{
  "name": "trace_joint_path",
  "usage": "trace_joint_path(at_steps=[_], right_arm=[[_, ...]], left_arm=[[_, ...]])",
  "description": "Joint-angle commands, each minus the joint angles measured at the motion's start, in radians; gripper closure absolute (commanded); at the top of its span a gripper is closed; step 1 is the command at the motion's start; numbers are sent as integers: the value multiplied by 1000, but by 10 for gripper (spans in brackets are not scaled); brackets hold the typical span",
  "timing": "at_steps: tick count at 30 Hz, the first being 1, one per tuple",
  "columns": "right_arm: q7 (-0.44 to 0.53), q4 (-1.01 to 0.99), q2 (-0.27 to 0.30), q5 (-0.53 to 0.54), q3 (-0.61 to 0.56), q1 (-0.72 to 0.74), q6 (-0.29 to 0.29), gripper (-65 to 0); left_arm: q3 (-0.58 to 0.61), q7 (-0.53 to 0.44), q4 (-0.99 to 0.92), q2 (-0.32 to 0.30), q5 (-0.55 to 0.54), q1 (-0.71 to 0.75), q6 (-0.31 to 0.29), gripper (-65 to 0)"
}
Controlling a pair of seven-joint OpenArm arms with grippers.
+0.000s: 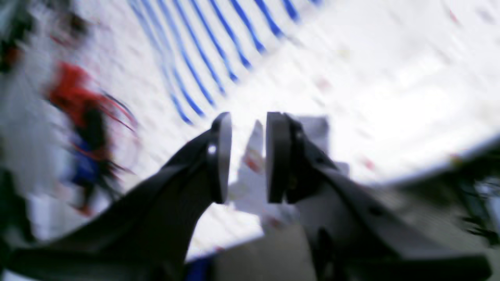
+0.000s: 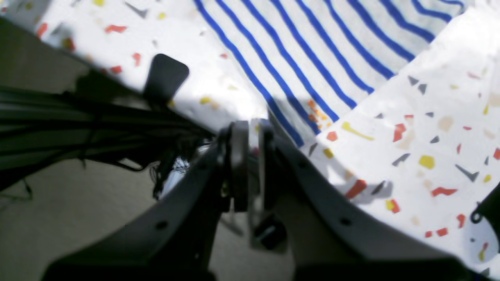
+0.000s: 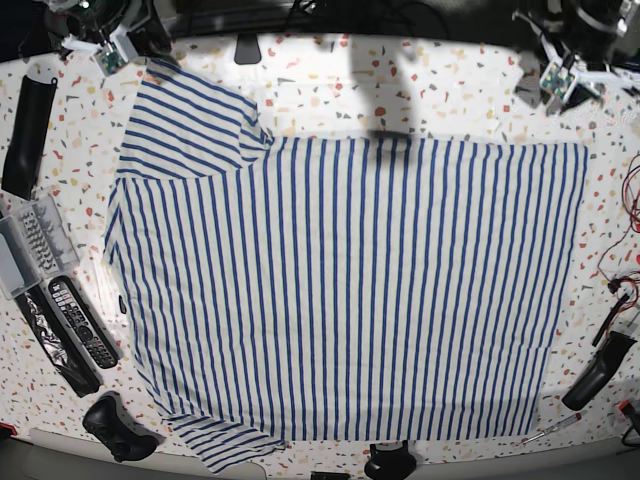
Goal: Layout the t-shirt on the table in an organized manner, then fold the t-shirt properly
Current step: 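Move both grippers down to the shirt's shoulder corners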
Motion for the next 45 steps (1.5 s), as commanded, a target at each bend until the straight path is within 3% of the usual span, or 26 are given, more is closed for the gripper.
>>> trace_joint_path(at_steps=[1,3,7,17,22,26,45], right_arm=[[-6,18,7,4,6,7,3,-47],[-42,18,5,4,6,32,4,-47],[-58,18,5,5,6,48,4,-47],[-54,18,0,4,6,48,5,-47],[-42,18,0,4,6,48,5,-47],[-44,18,0,3,6,48,5,-47],[-46,18,0,3,6,48,5,-47]], left_arm=[[-5,-14,12,-22,8,-3,5,-190],[-5,-46,8,-48,8,-24,-25,-237],[-5,-152,-21,-90,100,-63,-73,-248],[10,-190,-186,-238,174,-134,-77,-247],[139,-198,-219,-317,290,-149,-76,-247],[211,-185,-248,-320,303,-214,-8,-247],[225,-317,-481,-303,299,-371,-6,-247]])
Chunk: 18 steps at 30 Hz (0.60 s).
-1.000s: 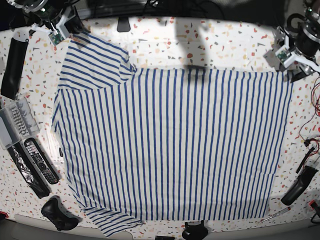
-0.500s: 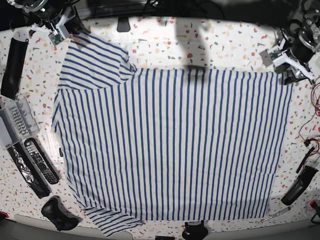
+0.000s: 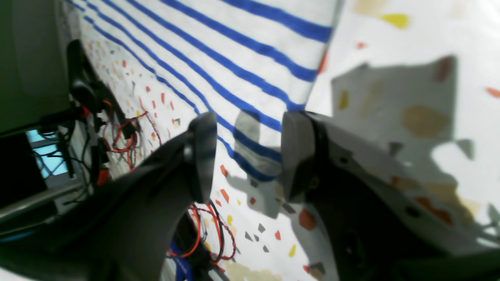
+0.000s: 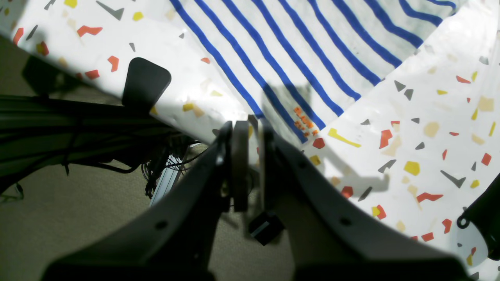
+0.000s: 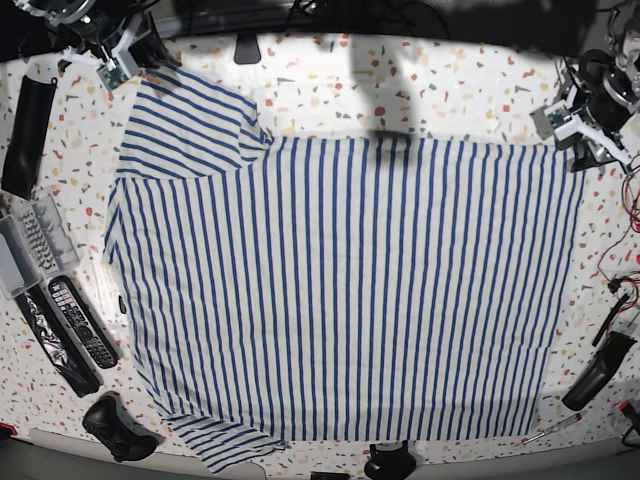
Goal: Layout the t-shirt on the table in an organized manner, then fold the t-shirt properly
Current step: 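Move both grippers down to the shirt's shoulder corners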
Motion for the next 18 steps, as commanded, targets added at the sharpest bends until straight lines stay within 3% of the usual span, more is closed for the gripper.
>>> trace_joint_path(at_steps=[1,7,14,16,18], right_arm=[[16,18,10,2,6,-9,4,-47],[16,18,10,3,6,-9,5,-47],[16,18,10,3,6,-9,4,-47],[16,18,10,3,6,-9,4,-47],[16,18,10,3,6,-9,4,-47]], left_arm=[[-11,-20,-5,-16,2,-17,19,-247],[-10,-99,-103,15,2,-79,13,-245],[-10,-104,-181,34,-9,-140,8,-245],[-10,-105,-188,40,-9,-151,-21,-240],[-10,-111,-188,42,-9,-156,-89,-196]])
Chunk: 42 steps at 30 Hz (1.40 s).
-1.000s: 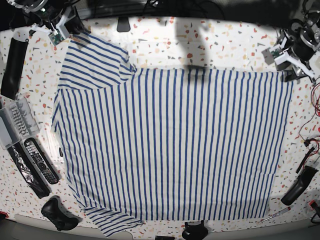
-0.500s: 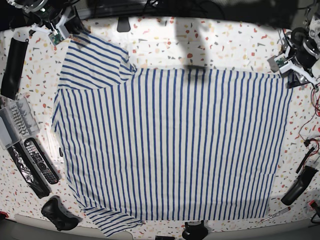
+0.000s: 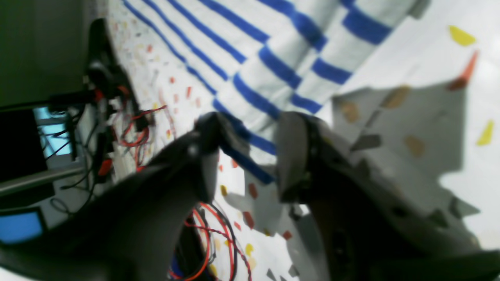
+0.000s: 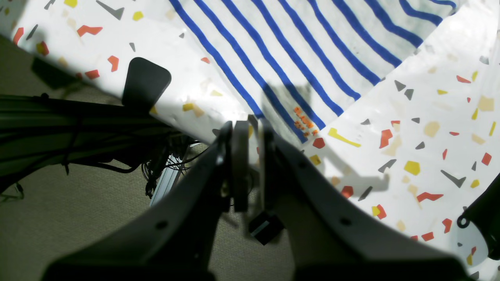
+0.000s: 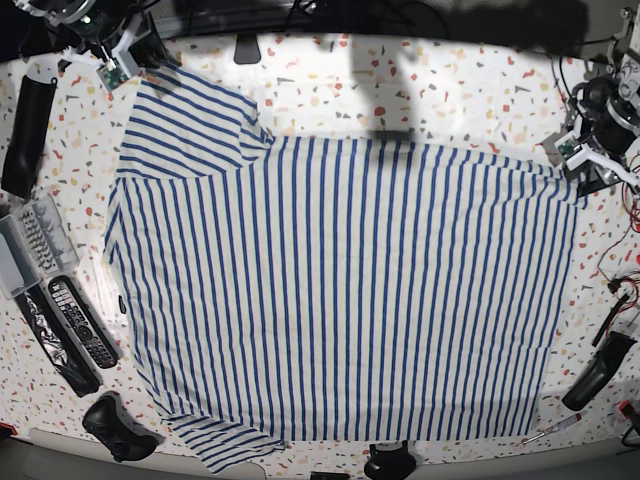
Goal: Layout the t-shirt on the table in an organized manner, then fold the t-shirt properly
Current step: 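Move both grippers down to the shirt's shoulder corners, then grasp the shirt's shoulder corners with both grippers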
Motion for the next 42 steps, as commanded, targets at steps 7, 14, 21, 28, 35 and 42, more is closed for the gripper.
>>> trace_joint_path(at_steps=[7,14,21,28,35,42], right_arm=[[19,18,11,3,6,-9,5,-47],[20,18,11,-39,6,-9,7,-47],[32,18,15,-354,6,-8,138,-193],[287,16,110,-768,3,3,103,-197],[309,-84,156,-963,0,8,-15,-196],[308,-221,180,-1042,-30,94,-119,-195]], left_arm=[[-8,-24,5,-16,3,-2,-71,-16],[-8,-23,5,-16,-94,3,-70,0],[-8,-23,5,-17,-95,3,-70,0],[-8,16,5,-17,-92,3,-70,0],[-8,33,5,-17,-92,1,-70,0],[-8,34,5,-17,-92,0,-69,0]])
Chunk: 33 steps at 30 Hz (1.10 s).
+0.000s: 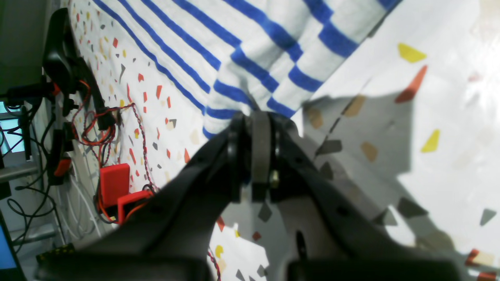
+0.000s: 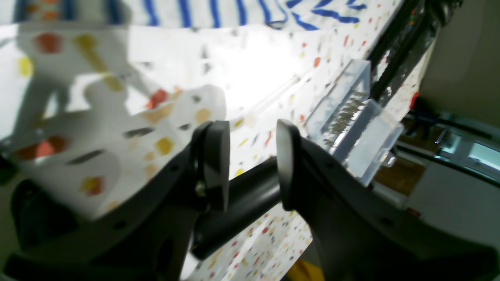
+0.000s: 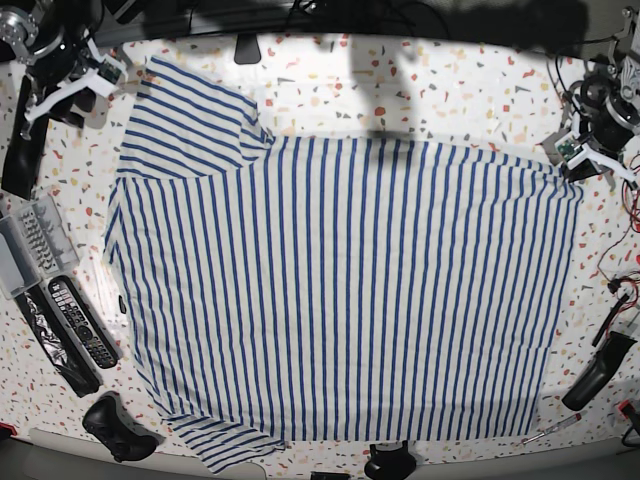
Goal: Layout the t-shirt on the table in an organized manner, then fold the t-shirt properly
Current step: 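Grasp the shirt's shoulder corners with both grippers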
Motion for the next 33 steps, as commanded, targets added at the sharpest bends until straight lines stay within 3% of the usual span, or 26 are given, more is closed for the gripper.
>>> trace_joint_path(at_steps=[1,8,11,17,25,29,33], right_arm=[[6,0,19,-8,-17,8,-24,-195],[-40,-15,39,-97,-269,129,-53,-195],[-83,-15,72,-124,-350,166,-53,-195],[-206,-18,123,-164,-407,171,-52,-195],[-132,-92,122,-164,-417,171,4,-195],[-132,-155,123,-225,-473,185,-54,-195],[-134,-158,114,-224,-557,241,-60,-195]], left_arm=[[-6,6,6,-17,-1,-2,-3,0],[-6,7,6,-17,-1,-2,-3,0],[-6,6,6,-17,-1,-3,-3,0],[-6,7,6,-17,-1,-2,45,0],[-6,11,6,-17,-2,-2,61,0],[-6,10,6,-17,-2,-2,61,0],[-6,10,6,-16,-5,-2,61,0]])
